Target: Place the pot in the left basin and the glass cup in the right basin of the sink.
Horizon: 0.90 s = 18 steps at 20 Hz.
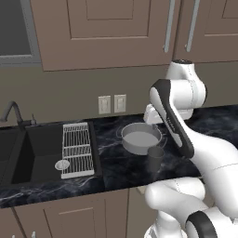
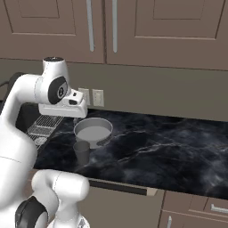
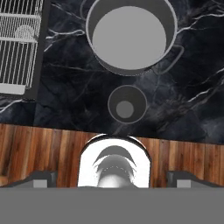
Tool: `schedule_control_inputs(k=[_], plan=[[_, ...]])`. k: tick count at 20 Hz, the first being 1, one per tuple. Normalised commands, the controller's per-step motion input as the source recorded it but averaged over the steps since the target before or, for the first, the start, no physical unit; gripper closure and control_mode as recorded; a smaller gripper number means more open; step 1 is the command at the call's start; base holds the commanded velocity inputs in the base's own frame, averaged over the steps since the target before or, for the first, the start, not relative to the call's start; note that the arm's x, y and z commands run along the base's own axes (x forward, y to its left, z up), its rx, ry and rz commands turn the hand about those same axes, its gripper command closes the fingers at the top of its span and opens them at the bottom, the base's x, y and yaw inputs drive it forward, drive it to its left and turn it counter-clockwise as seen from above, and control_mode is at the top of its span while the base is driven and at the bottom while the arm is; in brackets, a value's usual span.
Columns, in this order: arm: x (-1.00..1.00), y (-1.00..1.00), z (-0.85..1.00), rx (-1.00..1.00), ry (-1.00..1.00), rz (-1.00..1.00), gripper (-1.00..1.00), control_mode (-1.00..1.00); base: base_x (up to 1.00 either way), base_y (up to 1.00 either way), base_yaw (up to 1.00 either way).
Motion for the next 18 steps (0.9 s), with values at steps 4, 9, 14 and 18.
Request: schedule_control_inputs(k=[4,9,14,18], plan=[[0.17,0.0,-0.15,-0.03,0.11,0.0,-1.0,-1.0,0.0,0.0,0.0],[0.25,0.0,-0.2,-0.05,-0.03,0.03,-1.0,-1.0,0.0,0.0,0.0],[-0.01,0.0,-0.23,-0.03,-0.04,0.01,-1.0,-1.0,0.0,0.0,0.0],[-0.02,0.07,-0.32,0.03,-0.01,0.0,-1.0,-1.0,0.0,0.0,0.0]])
